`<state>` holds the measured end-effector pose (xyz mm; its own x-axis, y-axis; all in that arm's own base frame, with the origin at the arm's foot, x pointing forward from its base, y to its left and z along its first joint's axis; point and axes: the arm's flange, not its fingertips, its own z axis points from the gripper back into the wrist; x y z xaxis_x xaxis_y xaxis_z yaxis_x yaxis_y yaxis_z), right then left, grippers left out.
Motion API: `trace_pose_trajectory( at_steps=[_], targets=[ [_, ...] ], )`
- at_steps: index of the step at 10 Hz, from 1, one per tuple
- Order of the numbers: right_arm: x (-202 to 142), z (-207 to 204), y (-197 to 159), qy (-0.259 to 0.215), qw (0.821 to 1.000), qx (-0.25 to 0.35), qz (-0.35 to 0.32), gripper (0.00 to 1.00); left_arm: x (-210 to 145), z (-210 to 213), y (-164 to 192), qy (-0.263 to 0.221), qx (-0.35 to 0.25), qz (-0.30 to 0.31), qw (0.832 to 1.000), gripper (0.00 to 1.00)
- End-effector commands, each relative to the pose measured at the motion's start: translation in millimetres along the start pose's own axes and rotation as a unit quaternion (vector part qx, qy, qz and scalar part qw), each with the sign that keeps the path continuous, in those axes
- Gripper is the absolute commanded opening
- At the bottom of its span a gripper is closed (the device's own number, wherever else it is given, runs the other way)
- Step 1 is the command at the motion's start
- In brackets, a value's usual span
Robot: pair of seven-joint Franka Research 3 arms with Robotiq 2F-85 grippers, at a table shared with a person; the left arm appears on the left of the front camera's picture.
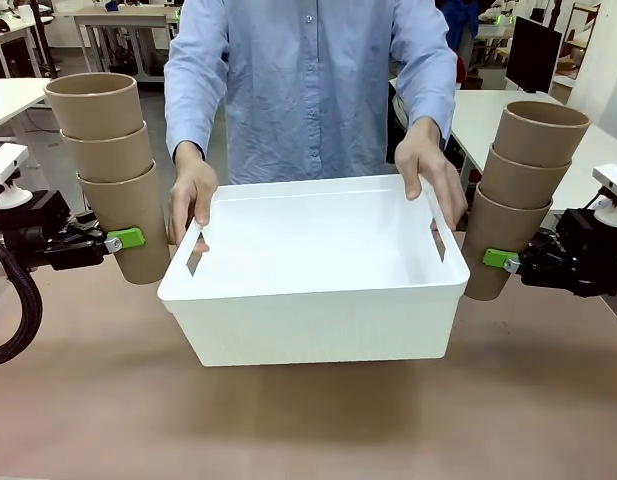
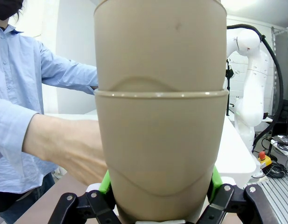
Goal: Stack the cups and store them in the basket.
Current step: Place the stack of Reusable plastic cups into the Pantry Basket.
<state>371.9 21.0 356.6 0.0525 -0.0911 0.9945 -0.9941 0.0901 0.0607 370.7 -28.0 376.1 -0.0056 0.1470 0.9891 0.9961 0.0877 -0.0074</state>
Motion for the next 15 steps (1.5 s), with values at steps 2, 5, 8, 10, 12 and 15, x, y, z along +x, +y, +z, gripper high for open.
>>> trace_pose_trajectory(
  at_steps=[2, 5, 8, 10, 12, 15],
  targets=[
    [3, 0, 0, -0.001, 1.000, 0.000, 0.005, 0.85, 3, -1, -1, -0.003, -0.003, -0.008, 1.000, 0.86],
    [3, 0, 0, -0.001, 1.000, 0.000, 0.005, 0.85, 3, -1, -1, -0.003, -0.003, -0.008, 1.000, 0.86],
    [3, 0, 0, -0.001, 1.000, 0.000, 0.005, 0.85, 22, 5, -4, -0.001, 0.006, 0.001, 1.000, 0.86],
    [3, 0, 0, -0.001, 1.000, 0.000, 0.005, 0.85, 71, 4, -14, 0.011, -0.006, 0.013, 1.000, 0.86],
    [3, 0, 0, -0.001, 1.000, 0.000, 0.005, 0.85, 117, -14, -30, 0.068, -0.018, 0.033, 0.997, 0.86],
    [3, 0, 0, -0.001, 1.000, 0.000, 0.005, 0.85, 146, -68, -40, 0.217, -0.020, 0.034, 0.975, 0.86]
  ],
)
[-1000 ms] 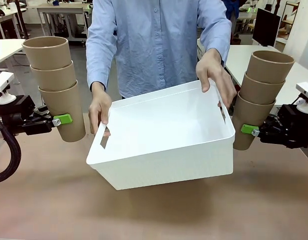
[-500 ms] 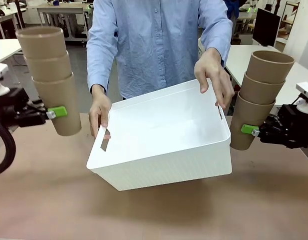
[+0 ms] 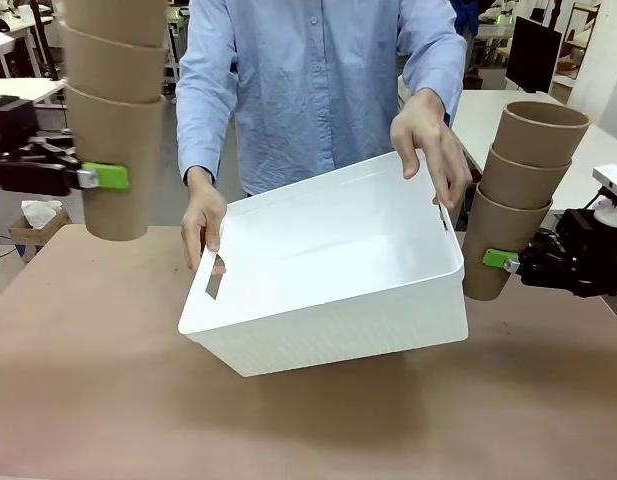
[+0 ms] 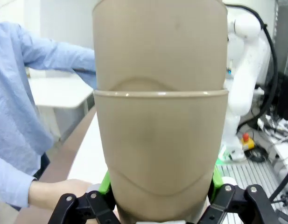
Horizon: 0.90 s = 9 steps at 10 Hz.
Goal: Stack the cups and store them in the basket.
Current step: Place the stack of Reusable plastic cups into the Pantry Basket.
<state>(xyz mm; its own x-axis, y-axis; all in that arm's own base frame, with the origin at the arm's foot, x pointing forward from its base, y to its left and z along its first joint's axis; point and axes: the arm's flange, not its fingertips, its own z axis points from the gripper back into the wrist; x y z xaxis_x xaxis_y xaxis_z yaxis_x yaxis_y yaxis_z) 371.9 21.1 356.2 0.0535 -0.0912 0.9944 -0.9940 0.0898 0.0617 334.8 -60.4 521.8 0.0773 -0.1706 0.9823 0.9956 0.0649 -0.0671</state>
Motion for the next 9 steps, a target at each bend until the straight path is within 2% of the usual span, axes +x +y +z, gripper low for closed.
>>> trace_pose_trajectory(
  at_steps=[1, 5, 9],
  targets=[
    [4, 0, 0, -0.001, 1.000, 0.000, 0.005, 0.85, 19, -40, 0, 0.097, -0.007, 0.007, 0.995, 0.86],
    [4, 0, 0, -0.001, 1.000, 0.000, 0.005, 0.85, 13, -136, 19, 0.222, 0.009, 0.009, 0.975, 0.86],
    [4, 0, 0, -0.001, 1.000, 0.000, 0.005, 0.85, -10, -202, 34, 0.295, 0.023, 0.001, 0.955, 0.86]
  ],
)
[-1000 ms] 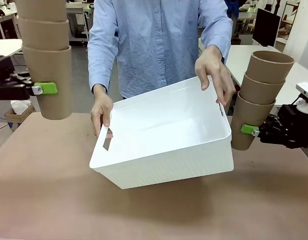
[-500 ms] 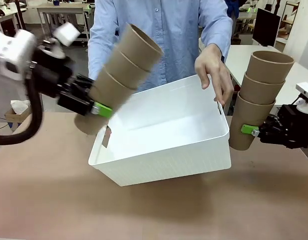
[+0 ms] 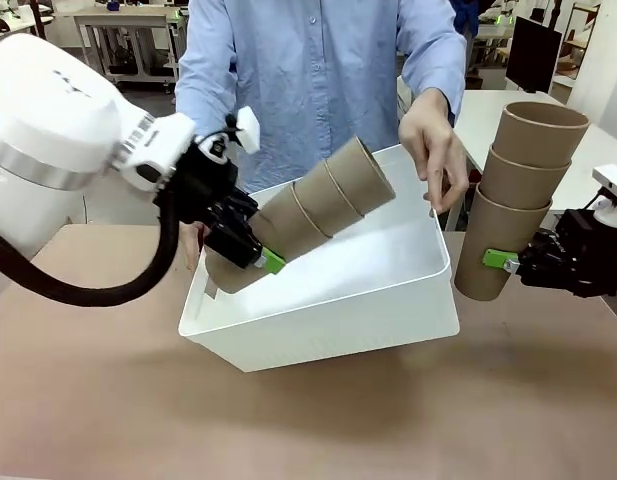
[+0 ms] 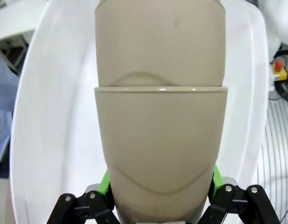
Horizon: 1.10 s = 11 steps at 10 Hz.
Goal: Stack the cups and store them in the basket.
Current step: Place the stack of Reusable plastic cups into the Pantry Basket.
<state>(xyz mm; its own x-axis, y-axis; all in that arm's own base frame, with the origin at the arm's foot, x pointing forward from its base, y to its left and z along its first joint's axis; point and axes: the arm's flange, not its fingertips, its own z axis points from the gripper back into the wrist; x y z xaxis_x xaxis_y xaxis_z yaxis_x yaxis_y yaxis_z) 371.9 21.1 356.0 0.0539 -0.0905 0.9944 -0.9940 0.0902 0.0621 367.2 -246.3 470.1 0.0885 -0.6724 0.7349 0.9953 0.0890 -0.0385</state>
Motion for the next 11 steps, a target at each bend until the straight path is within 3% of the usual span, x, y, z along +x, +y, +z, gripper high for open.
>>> trace_pose_trajectory(
  at_steps=[1, 7, 11],
  targets=[
    [4, 0, 0, -0.001, 1.000, 0.000, 0.005, 0.85, 10, -17, 15, 0.031, 0.001, 0.012, 0.999, 0.86],
    [4, 0, 0, -0.001, 1.000, 0.000, 0.005, 0.85, 4, -74, 13, 0.081, 0.006, -0.010, 0.997, 0.86],
    [4, 0, 0, -0.001, 1.000, 0.000, 0.005, 0.85, 1, -87, 14, 0.056, 0.005, -0.016, 0.998, 0.86]
  ],
)
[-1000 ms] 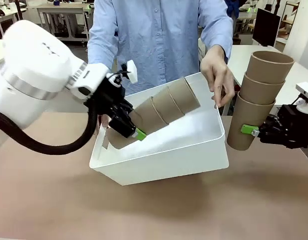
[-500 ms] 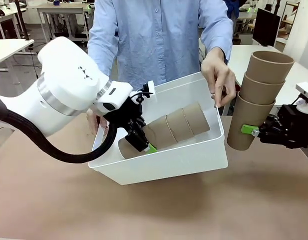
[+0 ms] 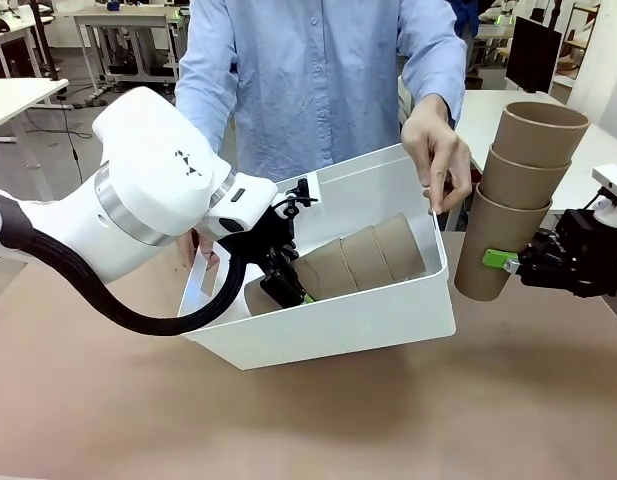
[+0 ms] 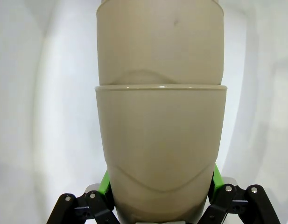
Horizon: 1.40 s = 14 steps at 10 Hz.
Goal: Stack the cups and store them in the basket.
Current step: Place the stack of Reusable plastic cups into the Pantry Basket.
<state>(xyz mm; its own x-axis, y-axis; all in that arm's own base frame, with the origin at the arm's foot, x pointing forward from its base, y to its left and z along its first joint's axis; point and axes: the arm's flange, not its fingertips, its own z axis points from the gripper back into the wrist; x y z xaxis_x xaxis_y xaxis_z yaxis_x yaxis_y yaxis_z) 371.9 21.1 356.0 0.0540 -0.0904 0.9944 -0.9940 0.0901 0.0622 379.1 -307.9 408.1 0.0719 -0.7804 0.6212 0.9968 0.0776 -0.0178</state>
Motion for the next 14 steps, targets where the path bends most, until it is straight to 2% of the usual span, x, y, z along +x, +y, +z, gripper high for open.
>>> trace_pose_trajectory(
  at_steps=[1, 2, 5, 7, 10, 14],
  targets=[
    [4, 0, 0, -0.001, 1.000, 0.000, 0.006, 0.85, 3, -2, 5, -0.027, -0.004, -0.004, 1.000, 0.90],
    [4, 0, 0, -0.001, 1.000, 0.000, 0.006, 0.85, 2, -4, 5, -0.036, -0.006, -0.007, 0.999, 1.00],
    [4, 0, 0, -0.001, 1.000, 0.000, 0.006, 0.85, 4, 13, 2, -0.041, -0.034, -0.006, 0.999, 1.00],
    [4, 0, 0, -0.001, 1.000, 0.000, 0.006, 0.85, 7, 63, -1, -0.061, -0.065, -0.001, 0.996, 1.00],
    [4, 0, 0, -0.001, 1.000, 0.000, 0.006, 0.85, -6, 147, 5, -0.120, -0.074, 0.005, 0.990, 1.00],
    [4, 0, 0, -0.001, 1.000, 0.000, 0.006, 0.85, -80, 264, 21, -0.232, -0.050, 0.018, 0.971, 1.00]
  ],
)
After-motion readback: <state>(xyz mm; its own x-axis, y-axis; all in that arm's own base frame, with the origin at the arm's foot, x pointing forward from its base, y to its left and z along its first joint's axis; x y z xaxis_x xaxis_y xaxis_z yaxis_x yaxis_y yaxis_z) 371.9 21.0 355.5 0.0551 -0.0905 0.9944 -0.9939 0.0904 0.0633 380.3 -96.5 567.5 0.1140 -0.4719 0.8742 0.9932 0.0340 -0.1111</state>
